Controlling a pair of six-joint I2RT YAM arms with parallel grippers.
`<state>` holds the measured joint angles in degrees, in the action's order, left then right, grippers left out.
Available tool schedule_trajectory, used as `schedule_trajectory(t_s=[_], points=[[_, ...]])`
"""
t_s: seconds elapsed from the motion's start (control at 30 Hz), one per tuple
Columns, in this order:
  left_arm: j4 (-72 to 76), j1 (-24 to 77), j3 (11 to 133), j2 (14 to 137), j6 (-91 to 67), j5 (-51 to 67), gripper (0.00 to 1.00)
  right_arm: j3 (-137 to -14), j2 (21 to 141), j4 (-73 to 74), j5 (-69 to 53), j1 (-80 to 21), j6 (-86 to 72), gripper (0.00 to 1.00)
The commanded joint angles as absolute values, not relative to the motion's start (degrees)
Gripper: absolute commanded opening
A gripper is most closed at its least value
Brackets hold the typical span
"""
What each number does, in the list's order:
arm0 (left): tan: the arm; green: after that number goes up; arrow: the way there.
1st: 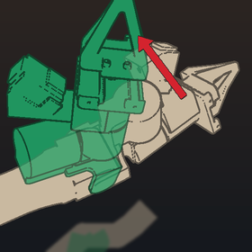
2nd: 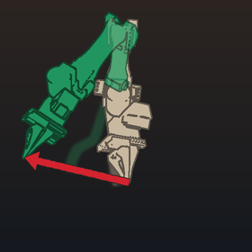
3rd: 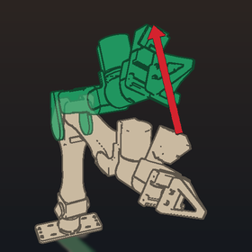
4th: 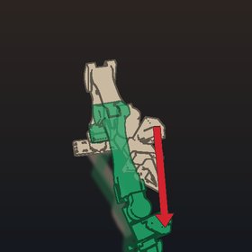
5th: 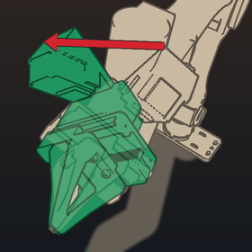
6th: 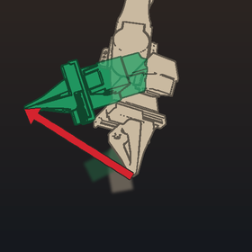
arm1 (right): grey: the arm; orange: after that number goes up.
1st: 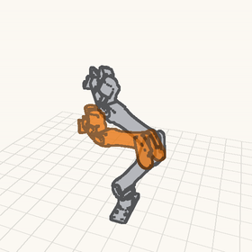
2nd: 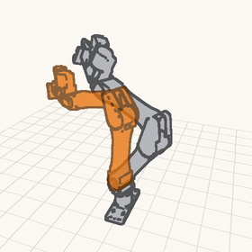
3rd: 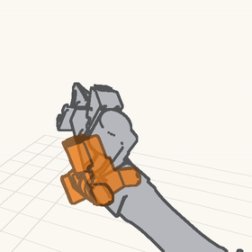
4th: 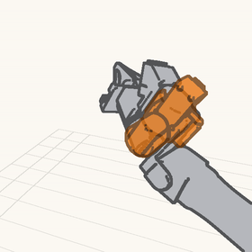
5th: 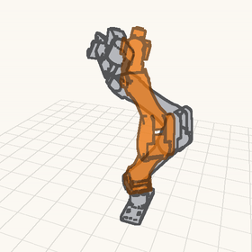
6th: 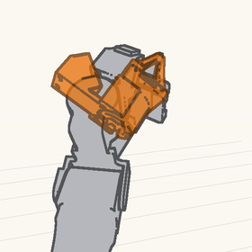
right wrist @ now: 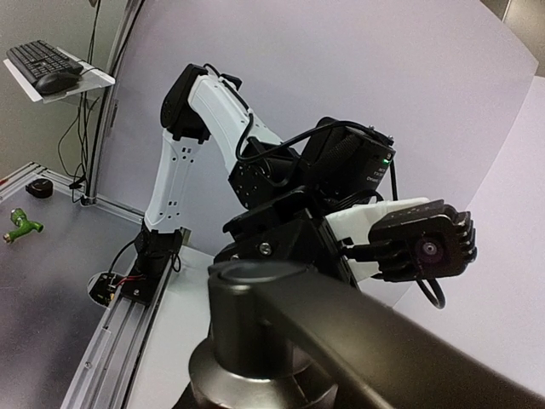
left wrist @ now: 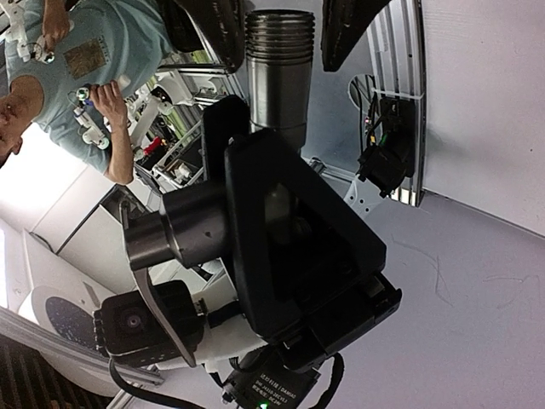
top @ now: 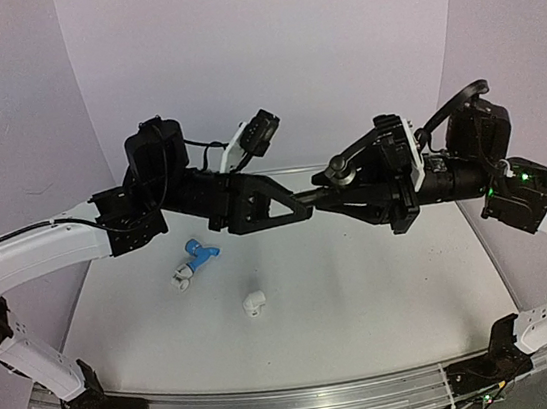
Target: Install the water faucets
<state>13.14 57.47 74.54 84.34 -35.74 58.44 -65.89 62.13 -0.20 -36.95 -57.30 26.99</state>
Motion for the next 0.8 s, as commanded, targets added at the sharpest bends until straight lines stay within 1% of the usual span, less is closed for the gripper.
schedule_trajectory(t_s=[0.0,0.07,0.13,0.17,0.2,0.23,0.27,0.3,0.37,0.4,0.43,0.5,0.57,0.77], points=[[17.05,57.66,75.94,83.67,-36.60,59.69,0.25,-67.75,62.03,-4.24,-37.21,-57.73,27.33,0.00],[17.23,57.66,75.78,83.44,-36.79,59.84,0.17,-67.52,61.86,-4.19,-36.85,-57.71,27.47,0.00],[17.31,57.66,75.34,83.17,-37.02,59.86,0.06,-67.25,61.49,-4.09,-36.16,-57.74,27.68,0.00],[17.32,57.66,75.11,83.01,-37.20,59.76,0.02,-67.11,61.22,-3.95,-35.65,-57.74,27.92,0.00],[17.30,57.66,74.88,82.82,-37.41,59.66,0.00,-66.94,60.88,-3.76,-35.06,-57.74,28.25,0.01],[17.23,57.67,74.60,82.60,-37.55,59.63,0.00,-66.71,60.48,-3.54,-34.36,-57.74,28.62,0.04],[16.80,57.66,74.49,82.37,-37.54,59.52,0.00,-66.52,60.11,-3.24,-33.71,-57.72,28.90,0.10],[16.09,57.64,74.36,82.08,-37.48,59.17,0.00,-66.40,59.71,-2.68,-33.14,-57.73,29.10,0.17],[14.59,57.66,74.26,81.56,-37.24,58.83,0.00,-66.48,59.09,-1.20,-31.55,-57.74,30.14,0.35],[13.44,57.63,74.31,81.30,-37.00,58.57,0.00,-66.65,58.82,-0.20,-30.50,-57.74,30.87,0.42],[12.72,57.59,74.37,81.10,-36.83,58.40,0.00,-66.94,58.57,1.43,-29.40,-57.74,31.57,0.46],[10.54,57.53,74.77,80.88,-36.32,57.84,0.00,-67.74,58.19,4.90,-27.48,-57.74,33.05,0.51],[8.97,57.48,75.26,80.91,-36.18,57.85,0.00,-68.64,57.95,8.42,-25.98,-57.74,34.72,0.53],[9.18,57.40,75.72,81.47,-36.65,58.19,0.00,-69.68,58.03,14.77,-25.84,-57.74,38.13,0.54]])
